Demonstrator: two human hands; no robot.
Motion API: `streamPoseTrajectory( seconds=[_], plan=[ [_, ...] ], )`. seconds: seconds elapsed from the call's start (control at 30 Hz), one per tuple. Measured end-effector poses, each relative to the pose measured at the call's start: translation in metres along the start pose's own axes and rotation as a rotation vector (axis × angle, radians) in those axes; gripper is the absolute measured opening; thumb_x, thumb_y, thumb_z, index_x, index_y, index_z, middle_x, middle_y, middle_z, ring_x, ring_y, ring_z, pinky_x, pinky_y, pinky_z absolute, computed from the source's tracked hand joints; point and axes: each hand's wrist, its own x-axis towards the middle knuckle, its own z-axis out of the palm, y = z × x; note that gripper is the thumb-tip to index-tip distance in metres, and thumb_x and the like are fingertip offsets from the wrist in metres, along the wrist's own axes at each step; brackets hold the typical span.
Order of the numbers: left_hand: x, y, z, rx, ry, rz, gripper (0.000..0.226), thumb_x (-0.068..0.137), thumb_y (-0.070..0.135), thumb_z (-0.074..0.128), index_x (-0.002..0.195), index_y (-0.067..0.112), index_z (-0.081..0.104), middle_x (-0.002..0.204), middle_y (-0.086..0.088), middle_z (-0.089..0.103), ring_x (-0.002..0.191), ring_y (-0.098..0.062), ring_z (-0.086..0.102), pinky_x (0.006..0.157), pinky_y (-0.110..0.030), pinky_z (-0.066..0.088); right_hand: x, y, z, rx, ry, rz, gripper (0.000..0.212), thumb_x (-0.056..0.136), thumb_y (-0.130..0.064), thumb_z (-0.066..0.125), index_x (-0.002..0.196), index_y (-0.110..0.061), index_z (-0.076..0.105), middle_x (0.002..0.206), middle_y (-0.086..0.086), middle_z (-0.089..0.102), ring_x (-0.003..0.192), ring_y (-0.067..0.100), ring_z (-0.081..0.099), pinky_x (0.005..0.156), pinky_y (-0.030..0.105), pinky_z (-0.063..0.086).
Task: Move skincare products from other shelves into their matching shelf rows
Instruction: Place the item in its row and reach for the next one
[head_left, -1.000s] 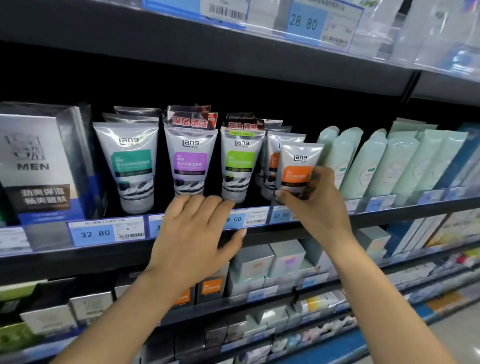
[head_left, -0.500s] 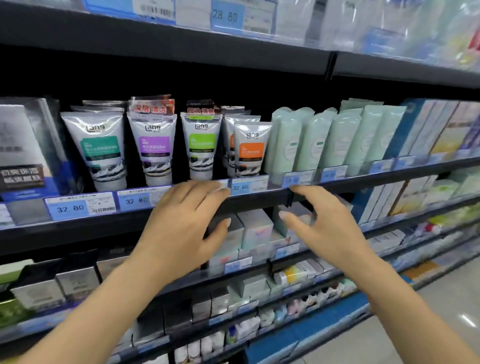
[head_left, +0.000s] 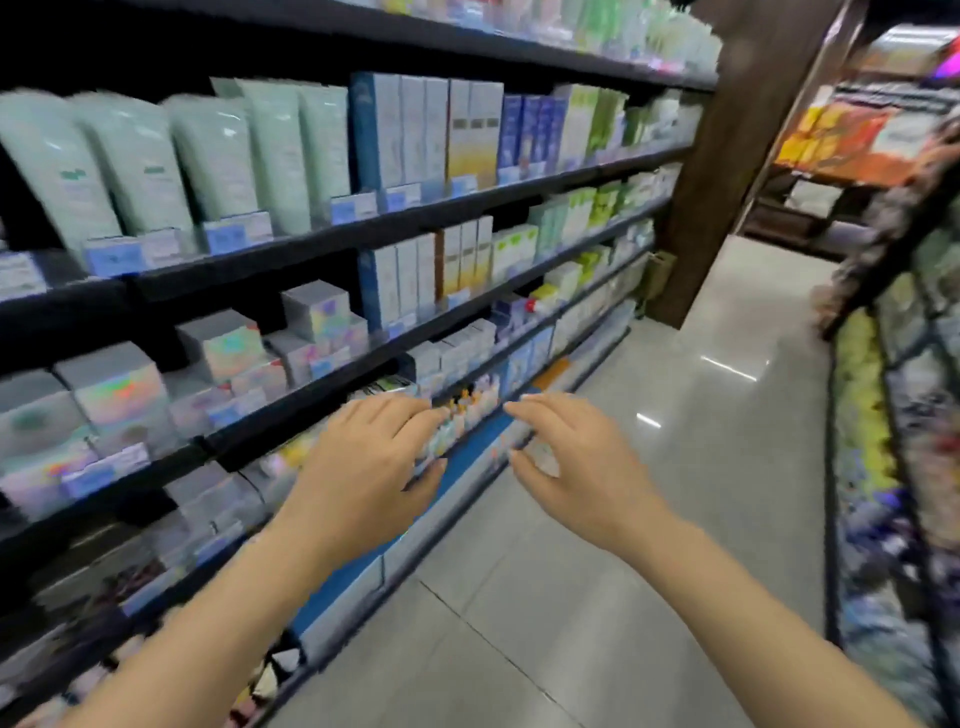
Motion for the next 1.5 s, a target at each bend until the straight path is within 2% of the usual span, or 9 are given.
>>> streamPoseTrajectory(
  seconds=[0.07, 0.13, 0.27, 0.47, 0.57, 0.67, 1.1, 1.33, 1.5],
  plan=[
    [0.018, 0.035, 0.017, -0.058, -0.013, 0.040, 0.043, 0.083, 0.036, 0.047, 0.113, 0.012, 0.065, 0.110, -0.004, 0.065, 0.100, -0.028, 0.060, 0.088, -0.036, 0.042, -0.030, 0.034, -0.021, 0.000, 0.015, 0.094, 0.041, 0.083, -0.034, 0.050, 0.115, -0.011, 0.063, 0.113, 0.006, 0.064, 0.106, 0.024, 0.059, 0.093, 0.025, 0.039],
    [0.035, 0.064, 0.034, -0.096, -0.027, 0.095, 0.041, 0.083, 0.035, 0.050, 0.114, 0.012, 0.064, 0.110, -0.004, 0.065, 0.099, -0.028, 0.060, 0.086, -0.038, 0.046, -0.055, 0.063, -0.039, -0.016, 0.043, 0.151, 0.042, 0.082, -0.035, 0.050, 0.113, -0.010, 0.063, 0.112, 0.007, 0.064, 0.103, 0.025, 0.059, 0.091, 0.031, 0.045],
    [0.066, 0.100, 0.067, -0.122, -0.064, 0.172, 0.041, 0.079, 0.033, 0.057, 0.114, 0.013, 0.064, 0.109, -0.003, 0.064, 0.100, -0.025, 0.059, 0.087, -0.036, 0.043, -0.083, 0.112, -0.061, -0.085, 0.104, 0.206, 0.042, 0.081, -0.036, 0.049, 0.113, -0.012, 0.063, 0.108, 0.006, 0.065, 0.100, 0.022, 0.058, 0.084, 0.031, 0.048],
    [0.122, 0.118, 0.133, -0.165, -0.153, 0.209, 0.046, 0.086, 0.039, 0.044, 0.117, 0.011, 0.063, 0.111, -0.004, 0.064, 0.099, -0.024, 0.060, 0.091, -0.032, 0.039, -0.089, 0.189, -0.049, -0.085, 0.052, 0.306, 0.040, 0.082, -0.035, 0.051, 0.113, -0.012, 0.062, 0.111, 0.006, 0.063, 0.102, 0.026, 0.059, 0.085, 0.035, 0.050],
    [0.160, 0.117, 0.175, -0.183, -0.196, 0.222, 0.046, 0.088, 0.040, 0.044, 0.120, 0.011, 0.062, 0.113, -0.004, 0.064, 0.102, -0.024, 0.060, 0.090, -0.037, 0.046, -0.073, 0.235, -0.036, -0.126, 0.008, 0.339, 0.038, 0.079, -0.030, 0.060, 0.111, -0.011, 0.063, 0.108, 0.007, 0.064, 0.100, 0.028, 0.061, 0.082, 0.036, 0.052],
    [0.203, 0.111, 0.212, -0.199, -0.223, 0.203, 0.047, 0.088, 0.040, 0.042, 0.120, 0.011, 0.062, 0.113, -0.004, 0.064, 0.101, -0.025, 0.060, 0.087, -0.040, 0.048, -0.050, 0.282, -0.026, -0.123, -0.048, 0.366, 0.039, 0.080, -0.029, 0.058, 0.114, -0.010, 0.063, 0.109, 0.008, 0.063, 0.100, 0.029, 0.060, 0.082, 0.039, 0.052],
    [0.348, 0.113, 0.325, -0.168, -0.293, 0.115, 0.051, 0.086, 0.046, 0.040, 0.123, 0.015, 0.057, 0.115, -0.001, 0.063, 0.104, -0.022, 0.059, 0.088, -0.038, 0.046, 0.039, 0.460, 0.000, -0.077, -0.181, 0.294, 0.040, 0.084, -0.034, 0.056, 0.117, -0.012, 0.061, 0.113, 0.004, 0.062, 0.106, 0.023, 0.056, 0.088, 0.032, 0.046],
    [0.423, 0.138, 0.378, -0.118, -0.305, -0.067, 0.050, 0.086, 0.047, 0.042, 0.121, 0.017, 0.059, 0.112, 0.002, 0.064, 0.101, -0.018, 0.058, 0.084, -0.031, 0.043, 0.087, 0.580, 0.018, -0.029, -0.256, 0.174, 0.040, 0.083, -0.034, 0.057, 0.114, -0.010, 0.061, 0.109, 0.007, 0.062, 0.102, 0.027, 0.057, 0.085, 0.039, 0.051],
    [0.459, 0.135, 0.407, -0.094, -0.287, -0.179, 0.047, 0.086, 0.046, 0.046, 0.118, 0.014, 0.061, 0.110, 0.001, 0.063, 0.099, -0.019, 0.057, 0.086, -0.030, 0.039, 0.132, 0.643, 0.035, -0.027, -0.358, 0.064, 0.044, 0.084, -0.042, 0.055, 0.117, -0.013, 0.060, 0.110, 0.004, 0.062, 0.102, 0.024, 0.058, 0.085, 0.038, 0.051]
  ],
)
